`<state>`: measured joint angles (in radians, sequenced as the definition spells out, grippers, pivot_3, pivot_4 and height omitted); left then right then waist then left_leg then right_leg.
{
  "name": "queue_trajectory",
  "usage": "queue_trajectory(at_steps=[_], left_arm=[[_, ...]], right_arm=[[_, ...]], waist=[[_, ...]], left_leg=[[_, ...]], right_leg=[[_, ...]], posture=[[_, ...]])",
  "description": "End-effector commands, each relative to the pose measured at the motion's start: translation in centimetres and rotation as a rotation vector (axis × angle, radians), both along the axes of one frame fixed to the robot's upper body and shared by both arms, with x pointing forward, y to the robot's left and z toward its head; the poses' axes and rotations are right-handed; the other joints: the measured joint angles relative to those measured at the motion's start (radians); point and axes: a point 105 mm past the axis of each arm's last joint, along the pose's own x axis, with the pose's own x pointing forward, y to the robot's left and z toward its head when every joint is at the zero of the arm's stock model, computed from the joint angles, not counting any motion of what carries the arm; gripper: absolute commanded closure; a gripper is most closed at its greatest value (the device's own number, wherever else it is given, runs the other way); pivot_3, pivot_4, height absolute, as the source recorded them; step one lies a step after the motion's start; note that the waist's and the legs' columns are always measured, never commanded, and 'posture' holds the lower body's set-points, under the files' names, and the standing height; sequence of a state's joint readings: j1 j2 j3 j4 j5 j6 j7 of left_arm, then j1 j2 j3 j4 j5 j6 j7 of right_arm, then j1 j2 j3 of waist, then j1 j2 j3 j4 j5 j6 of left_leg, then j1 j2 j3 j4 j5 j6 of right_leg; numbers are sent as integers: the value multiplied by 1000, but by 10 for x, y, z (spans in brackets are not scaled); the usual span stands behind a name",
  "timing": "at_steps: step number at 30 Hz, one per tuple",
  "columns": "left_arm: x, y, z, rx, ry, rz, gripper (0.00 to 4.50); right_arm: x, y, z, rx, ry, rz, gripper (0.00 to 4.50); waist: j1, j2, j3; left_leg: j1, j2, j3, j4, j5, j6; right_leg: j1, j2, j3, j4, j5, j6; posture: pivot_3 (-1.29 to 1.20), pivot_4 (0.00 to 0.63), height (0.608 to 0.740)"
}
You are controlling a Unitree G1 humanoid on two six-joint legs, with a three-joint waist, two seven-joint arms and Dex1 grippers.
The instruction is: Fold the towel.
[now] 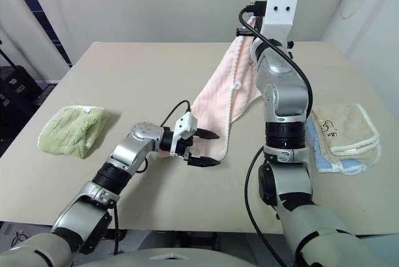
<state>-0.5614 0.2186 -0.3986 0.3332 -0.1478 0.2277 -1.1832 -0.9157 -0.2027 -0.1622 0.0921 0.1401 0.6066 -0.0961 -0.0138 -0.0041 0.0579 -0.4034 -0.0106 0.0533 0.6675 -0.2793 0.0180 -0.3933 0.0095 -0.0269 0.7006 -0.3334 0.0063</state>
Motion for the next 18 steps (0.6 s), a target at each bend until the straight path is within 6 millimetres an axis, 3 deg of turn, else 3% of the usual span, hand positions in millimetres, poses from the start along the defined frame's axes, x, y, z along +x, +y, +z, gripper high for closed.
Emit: queue_trajectory(at_steps=[1, 6, 12, 15, 18], left_arm=[[-2, -12, -1, 23, 1, -7, 0], [3, -21, -19, 131, -24, 33, 0], [8, -18, -35, 227, 4, 86, 0], [7, -17, -37, 244, 32, 94, 591], [8, -13, -42, 267, 48, 101, 1651]], right_arm=[[-5, 0, 13, 3, -47, -7, 4478], [-5, -3, 12, 6, -43, -18, 4478], [-6, -7, 12, 17, -38, -30, 4478], [-6, -9, 11, 22, -34, -36, 4500], [-6, -11, 12, 25, -36, -43, 4500]], waist=[[1, 0, 0], [-1, 0, 0], [2, 0, 0], [1, 0, 0], [-1, 0, 0]], left_leg=[[0, 0, 0, 0, 0, 0], [0, 0, 0, 0, 0, 0], [3, 0, 0, 0, 0, 0], [6, 0, 0, 0, 1, 2], [8, 0, 0, 0, 1, 2]], right_leg=[[0, 0, 0, 0, 0, 0], [0, 0, 0, 0, 0, 0], [3, 0, 0, 0, 1, 0], [6, 0, 0, 0, 2, 1], [8, 0, 0, 0, 2, 1]], posture=[[0, 0, 740], [0, 0, 740], [0, 0, 740], [0, 0, 740], [0, 0, 740]])
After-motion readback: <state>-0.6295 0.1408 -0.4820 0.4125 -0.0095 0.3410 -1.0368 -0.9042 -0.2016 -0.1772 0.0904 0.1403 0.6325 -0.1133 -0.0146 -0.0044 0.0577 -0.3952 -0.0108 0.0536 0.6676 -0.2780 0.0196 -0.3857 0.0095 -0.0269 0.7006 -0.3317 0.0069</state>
